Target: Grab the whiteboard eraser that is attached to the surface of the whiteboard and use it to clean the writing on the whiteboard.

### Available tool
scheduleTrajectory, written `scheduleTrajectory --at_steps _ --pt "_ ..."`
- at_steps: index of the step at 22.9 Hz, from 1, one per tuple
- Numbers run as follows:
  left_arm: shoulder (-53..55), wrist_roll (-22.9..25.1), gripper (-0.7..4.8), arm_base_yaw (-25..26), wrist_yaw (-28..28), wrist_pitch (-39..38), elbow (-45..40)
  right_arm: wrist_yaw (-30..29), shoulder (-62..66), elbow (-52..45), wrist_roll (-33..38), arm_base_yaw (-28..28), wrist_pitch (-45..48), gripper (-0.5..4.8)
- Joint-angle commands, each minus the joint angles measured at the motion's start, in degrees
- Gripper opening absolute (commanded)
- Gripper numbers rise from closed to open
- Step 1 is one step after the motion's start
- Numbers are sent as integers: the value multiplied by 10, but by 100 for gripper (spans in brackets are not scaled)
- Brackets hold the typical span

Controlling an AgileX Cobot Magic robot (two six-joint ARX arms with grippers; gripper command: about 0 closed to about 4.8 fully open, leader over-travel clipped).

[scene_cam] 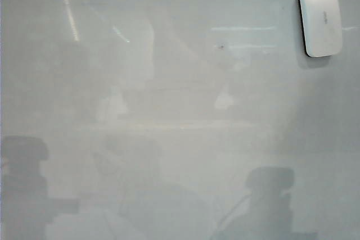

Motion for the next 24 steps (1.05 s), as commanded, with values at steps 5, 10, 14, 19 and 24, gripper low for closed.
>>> scheduleTrajectory --at_steps 5,10,14,19,24 --pt "1 -2 -4 0 -2 5 3 6 -1 3 -22 -5 7 -5" --pt "1 -2 -5 0 -2 5 3 5 -1 3 -22 16 7 -5" --pt "1 -2 -4 0 -2 5 3 4 -1 3 -22 19 7 -5" --pt "1 -2 -4 0 -2 5 3 4 -1 3 -22 19 7 -5" --pt "1 -2 -4 0 -2 5 3 4 -1 3 -22 19 7 -5"
